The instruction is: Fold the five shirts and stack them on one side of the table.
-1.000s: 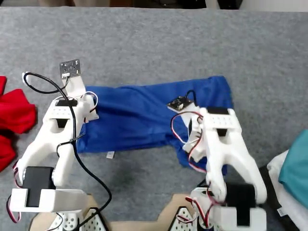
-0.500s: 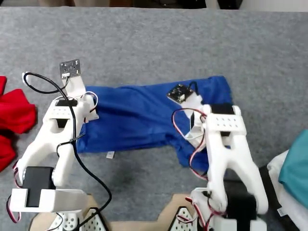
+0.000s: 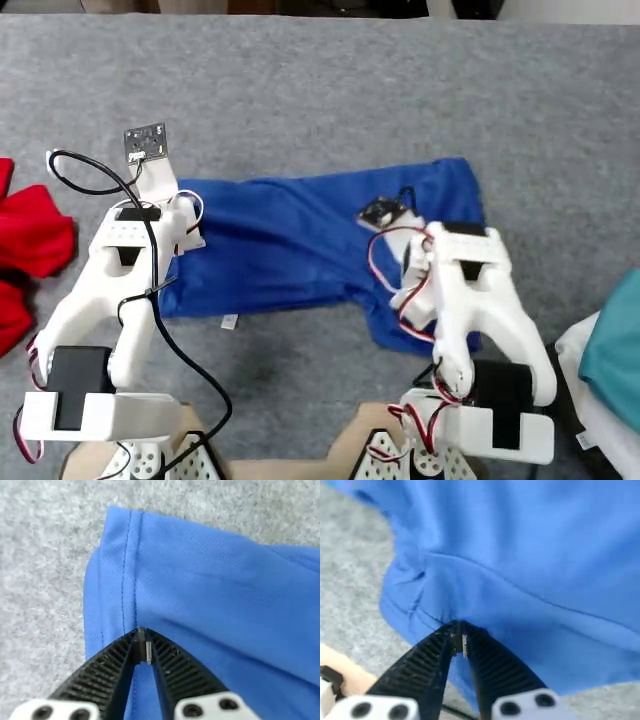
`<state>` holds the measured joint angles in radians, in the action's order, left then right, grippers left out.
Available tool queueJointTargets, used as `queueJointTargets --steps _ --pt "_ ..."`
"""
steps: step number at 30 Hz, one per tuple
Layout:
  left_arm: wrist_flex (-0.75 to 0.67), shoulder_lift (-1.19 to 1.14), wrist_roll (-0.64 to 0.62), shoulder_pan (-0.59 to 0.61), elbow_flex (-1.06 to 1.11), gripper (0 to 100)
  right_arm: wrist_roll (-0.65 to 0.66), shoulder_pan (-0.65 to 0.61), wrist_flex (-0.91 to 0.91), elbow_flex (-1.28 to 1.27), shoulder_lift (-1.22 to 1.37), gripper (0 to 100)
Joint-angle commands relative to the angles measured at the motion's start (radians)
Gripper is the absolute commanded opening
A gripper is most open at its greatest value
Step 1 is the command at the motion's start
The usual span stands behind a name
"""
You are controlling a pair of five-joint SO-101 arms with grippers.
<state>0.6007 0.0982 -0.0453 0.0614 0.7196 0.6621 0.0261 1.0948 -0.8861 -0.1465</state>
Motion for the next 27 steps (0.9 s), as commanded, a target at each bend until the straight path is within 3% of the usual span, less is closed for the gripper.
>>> queueJointTargets --steps 1,5,10,14,18,27 --pt "-0.014 0.021 0.002 0.003 -0.015 2 0.005 -0.073 -0.015 -0.047 -0.05 0.5" --pt "-0.014 0.021 0.002 0.003 -0.015 2 0.002 -0.09 -0.015 -0.042 -0.068 0.5" --pt "-0.014 0.021 0.002 0.003 -0.015 2 0.008 -0.024 0.06 0.047 -0.107 0.5" --pt "-0.014 0.021 0.002 0.003 -0.015 2 -0.012 0.047 0.138 0.274 -0.199 0.5" --pt "0.0 0.031 -0.003 0.005 -0.009 2 -0.031 0.054 0.097 0.518 -0.179 0.9" --pt "0.445 0.081 -0.02 -0.014 -0.265 2 -0.075 0.054 -0.094 0.832 0.302 0.6"
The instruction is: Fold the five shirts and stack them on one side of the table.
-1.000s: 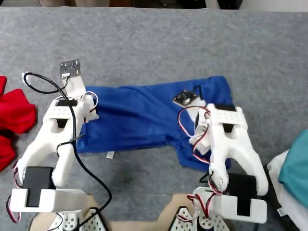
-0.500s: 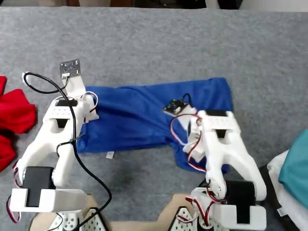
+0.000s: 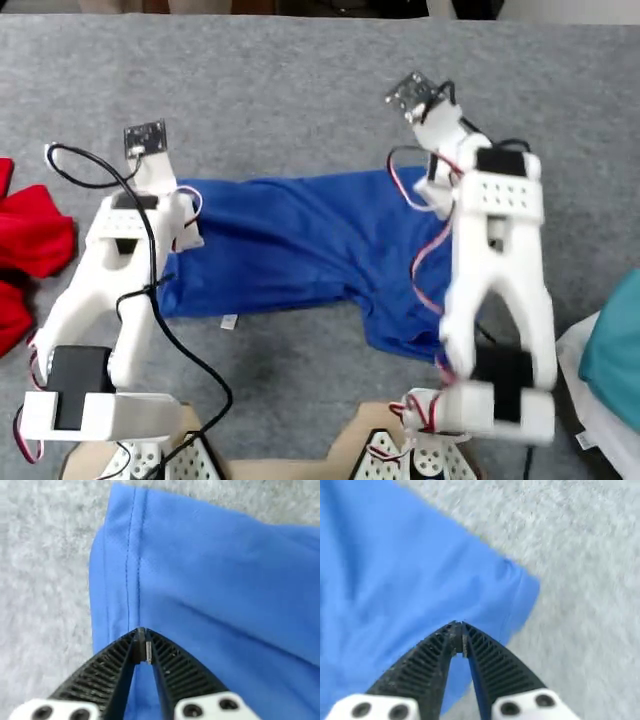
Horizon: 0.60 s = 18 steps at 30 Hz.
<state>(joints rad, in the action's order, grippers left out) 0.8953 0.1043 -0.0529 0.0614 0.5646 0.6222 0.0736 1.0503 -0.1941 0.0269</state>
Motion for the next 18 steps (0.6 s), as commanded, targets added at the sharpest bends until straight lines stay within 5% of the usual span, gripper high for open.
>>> queueJointTargets --steps 1,5,13,18 --pt "0.173 0.096 -0.018 -0.025 -0.112 2 -0.048 0.01 -0.069 0.179 0.189 0.6" --pt "0.152 0.17 -0.035 -0.115 0.023 2 -0.063 0.015 -0.109 0.344 0.427 0.6" --pt "-0.14 0.127 0.041 -0.18 0.292 2 -0.058 0.036 -0.034 0.731 0.76 0.5" --pt "-0.009 0.033 0.118 -0.181 0.192 2 -0.057 0.076 0.034 0.929 0.878 0.5"
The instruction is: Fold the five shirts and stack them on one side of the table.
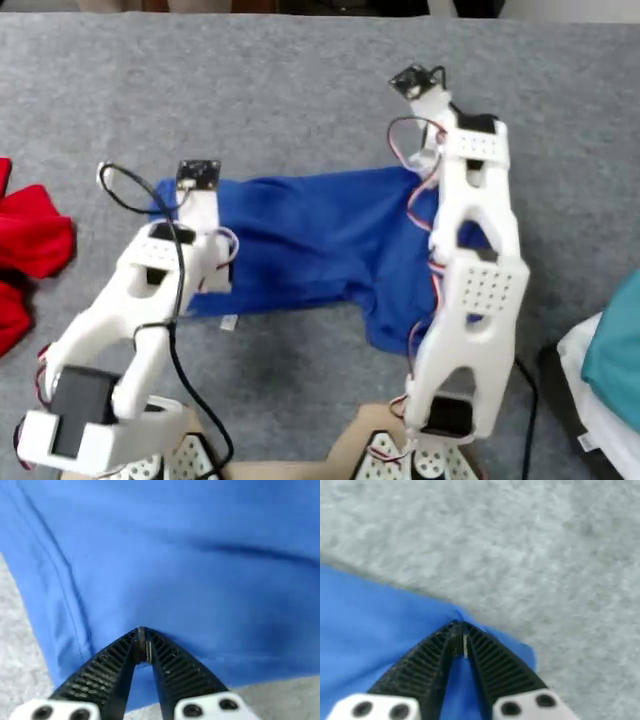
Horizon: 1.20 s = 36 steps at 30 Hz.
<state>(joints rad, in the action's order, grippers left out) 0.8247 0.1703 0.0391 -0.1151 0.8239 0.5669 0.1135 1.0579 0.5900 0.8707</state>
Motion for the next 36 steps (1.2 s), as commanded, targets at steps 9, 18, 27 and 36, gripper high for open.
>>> queueJointTargets --steps 9,18,27,36 --pt "0.129 0.019 0.057 0.029 0.02 2 0.011 0.058 0.229 0.453 0.17 0.5" --pt "0.239 0.378 0.058 0.094 -0.074 2 0.023 -0.001 0.64 0.975 0.177 0.5" --pt "0.021 0.151 -0.023 0.061 -0.242 2 -0.064 0.073 0.729 1.061 0.271 0.5" --pt "-0.023 -0.364 -0.035 0.187 -0.68 2 -0.094 0.104 0.729 1.059 0.289 0.5"
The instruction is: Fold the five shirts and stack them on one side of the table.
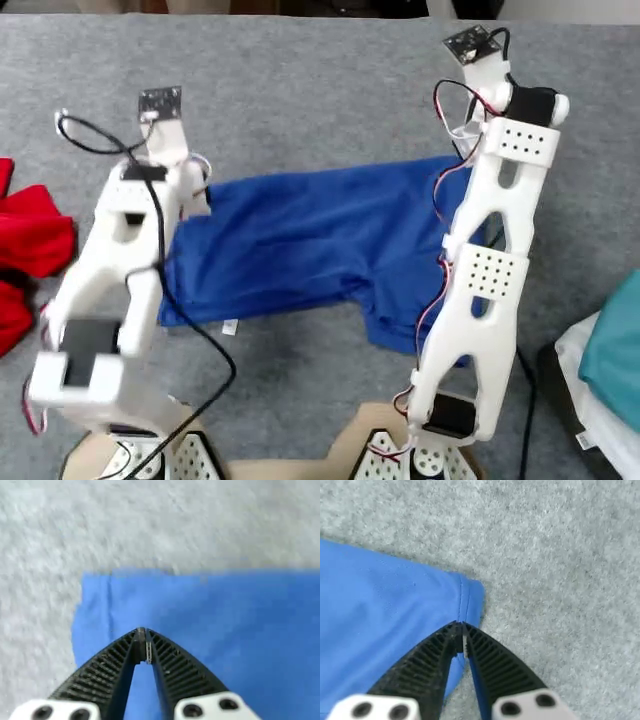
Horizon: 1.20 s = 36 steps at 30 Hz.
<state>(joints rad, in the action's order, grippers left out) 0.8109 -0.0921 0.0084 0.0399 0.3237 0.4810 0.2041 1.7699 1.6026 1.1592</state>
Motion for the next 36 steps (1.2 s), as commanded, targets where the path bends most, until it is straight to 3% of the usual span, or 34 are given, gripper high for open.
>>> queueJointTargets --steps 1,9,18,28,36 --pt "0.009 -0.145 -0.002 0.041 -0.226 2 -0.008 0.012 0.014 0.039 0.015 0.5" --pt "0.068 -0.395 0.04 0.149 -0.39 2 -0.002 0.038 -0.017 0.051 0.205 0.5" --pt "0.072 -0.417 0.055 0.227 -0.473 2 0.003 0.053 -0.038 0.065 0.219 0.5" --pt "0.282 -0.352 0.048 0.209 -0.677 2 0.021 0.019 0.02 0.038 -0.153 0.5" --pt "0.307 -0.166 0.071 0.215 -0.509 2 0.078 0.005 0.018 -0.335 -0.506 0.5"
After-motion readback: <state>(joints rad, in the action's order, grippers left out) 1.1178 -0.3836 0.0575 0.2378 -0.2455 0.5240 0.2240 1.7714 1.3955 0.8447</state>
